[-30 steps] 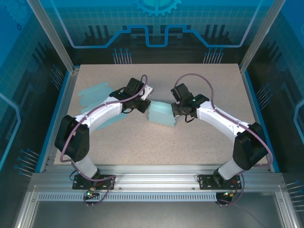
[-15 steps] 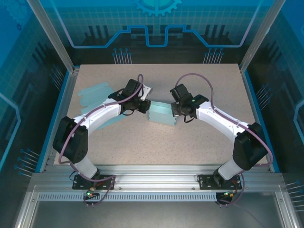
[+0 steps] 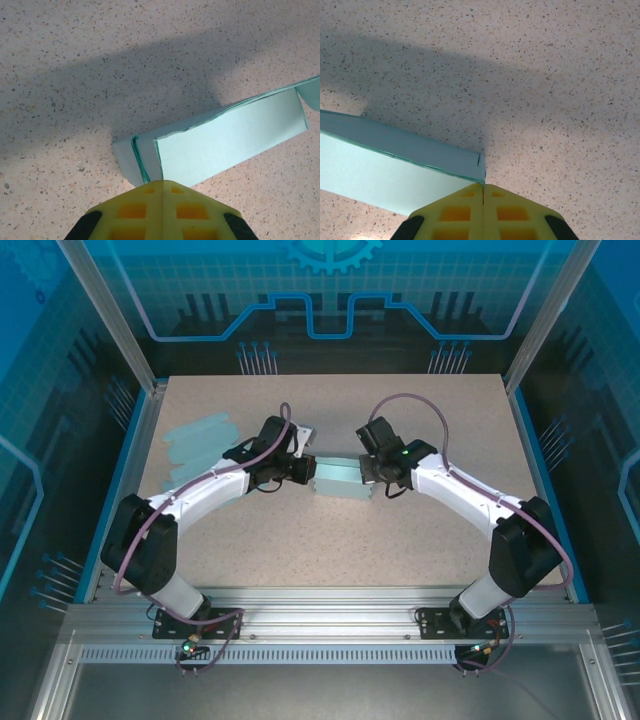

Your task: Fold the paper box

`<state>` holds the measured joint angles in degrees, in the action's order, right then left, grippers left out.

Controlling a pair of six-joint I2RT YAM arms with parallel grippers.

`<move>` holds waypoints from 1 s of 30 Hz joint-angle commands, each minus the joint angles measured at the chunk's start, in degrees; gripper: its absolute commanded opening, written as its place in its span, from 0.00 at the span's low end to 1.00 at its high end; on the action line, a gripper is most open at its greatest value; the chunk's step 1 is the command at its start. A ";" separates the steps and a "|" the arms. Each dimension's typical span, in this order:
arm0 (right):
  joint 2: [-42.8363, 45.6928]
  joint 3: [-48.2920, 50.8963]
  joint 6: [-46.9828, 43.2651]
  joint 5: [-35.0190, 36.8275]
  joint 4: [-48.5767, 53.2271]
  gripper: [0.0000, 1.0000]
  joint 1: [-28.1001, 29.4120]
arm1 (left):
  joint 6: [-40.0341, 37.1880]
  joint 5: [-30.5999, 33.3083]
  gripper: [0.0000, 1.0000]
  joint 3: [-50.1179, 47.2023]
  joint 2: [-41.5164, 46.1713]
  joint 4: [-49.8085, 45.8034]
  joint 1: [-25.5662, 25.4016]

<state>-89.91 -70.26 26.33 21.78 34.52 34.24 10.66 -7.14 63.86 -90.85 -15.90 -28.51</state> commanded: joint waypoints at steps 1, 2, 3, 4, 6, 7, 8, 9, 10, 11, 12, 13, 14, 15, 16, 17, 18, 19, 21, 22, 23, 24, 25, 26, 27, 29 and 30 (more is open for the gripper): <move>-1.15 -1.55 2.67 -1.50 -2.30 0.00 1.25 | 0.86 0.61 0.00 -1.55 0.34 2.40 -0.67; -1.14 -1.52 3.26 -2.03 -2.46 0.00 1.24 | 0.87 1.10 0.00 -1.92 0.10 2.53 -0.79; -1.06 -1.54 3.97 -2.24 -2.59 0.00 1.25 | 0.78 1.59 0.00 -2.14 -0.02 2.61 -0.97; -0.97 -1.42 4.63 -2.52 -2.78 0.00 1.27 | 0.57 2.30 0.00 -2.53 -0.03 2.73 -1.12; -0.80 -1.39 5.65 -3.08 -3.29 0.00 1.20 | 0.25 3.10 0.00 -2.90 -0.04 2.93 -1.59; -0.79 -1.36 6.32 -3.36 -3.46 0.00 1.23 | 0.25 3.45 0.00 -3.15 -0.03 3.10 -1.83; -0.79 -1.29 6.99 -3.67 -3.81 0.00 1.22 | 0.29 3.61 0.00 -3.35 0.04 3.52 -2.06; -0.78 -1.13 7.51 -4.04 -4.26 0.00 1.22 | 0.29 3.70 0.00 -3.60 -0.01 3.75 -2.37; -0.79 -0.97 8.21 -4.51 -4.74 0.00 1.25 | 0.45 3.79 0.00 -3.84 -0.07 4.14 -2.62; -0.79 -0.83 8.91 -5.08 -5.33 0.00 1.23 | 0.59 3.80 0.00 -4.14 -0.03 4.70 -2.99; -0.71 -0.69 9.36 -5.60 -5.87 0.00 1.27 | 0.74 3.78 0.00 -4.41 -0.12 5.11 -3.20; -0.66 -0.65 9.53 -6.25 -6.49 0.00 1.25 | 0.89 3.86 0.00 -4.70 -0.16 5.48 -3.43; -0.74 -0.73 9.45 -6.78 -6.87 0.00 1.19 | 1.09 4.10 0.00 -4.86 -0.21 5.68 -3.61; -0.96 -0.97 9.36 -6.65 -6.60 0.00 1.26 | 1.23 4.46 0.00 -5.01 -0.17 5.77 -3.77; -1.21 -1.31 9.27 -5.81 -5.83 0.02 1.36 | 1.27 4.98 0.00 -5.13 -0.10 5.79 -3.83; -1.45 -1.62 9.21 -4.84 -4.73 0.06 1.40 | 1.28 5.55 0.00 -5.23 0.05 5.62 -3.91; -1.57 -1.78 9.10 -3.75 -3.80 0.07 1.36 | 1.32 6.03 0.00 -5.23 0.14 5.46 -3.93; -1.59 -1.81 9.01 -2.27 -2.74 0.09 1.36 | 1.31 6.60 0.00 -5.23 0.30 5.24 -3.96; -1.50 -1.66 9.09 0.60 -0.48 0.10 1.33 | 1.39 7.46 0.00 -5.19 0.44 4.84 -3.97; -1.42 -1.53 9.09 1.92 0.45 0.10 1.27 | 1.39 7.89 0.00 -5.10 0.50 4.66 -3.93; -1.34 -1.46 9.09 2.71 1.24 0.13 1.14 | 1.35 8.28 0.00 -4.93 0.57 4.41 -3.93; -1.28 -1.37 8.92 3.10 2.13 0.16 1.02 | 1.39 8.65 0.00 -4.67 0.50 4.07 -3.97; -1.17 -1.31 8.68 3.45 2.69 0.19 0.96 | 1.52 9.09 0.00 -4.47 0.51 3.80 -3.99; -1.00 -1.21 8.44 3.51 3.08 0.20 0.99 | 1.48 9.49 0.00 -4.21 0.57 3.49 -3.99; -0.75 -0.98 8.16 3.31 3.19 0.21 0.99 | 1.43 9.89 0.00 -4.03 0.54 3.26 -4.00; -0.14 -0.51 7.73 2.63 3.27 0.27 0.97 | 1.56 10.46 0.00 -3.79 0.51 2.94 -3.95; 0.15 -0.41 7.60 2.35 3.48 0.30 0.97 | 1.70 10.57 0.00 -3.65 0.55 2.74 -3.98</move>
<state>-90.61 -70.39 34.13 23.59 36.07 34.26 10.72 1.76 60.16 -90.67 -10.22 -32.16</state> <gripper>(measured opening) 0.283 0.058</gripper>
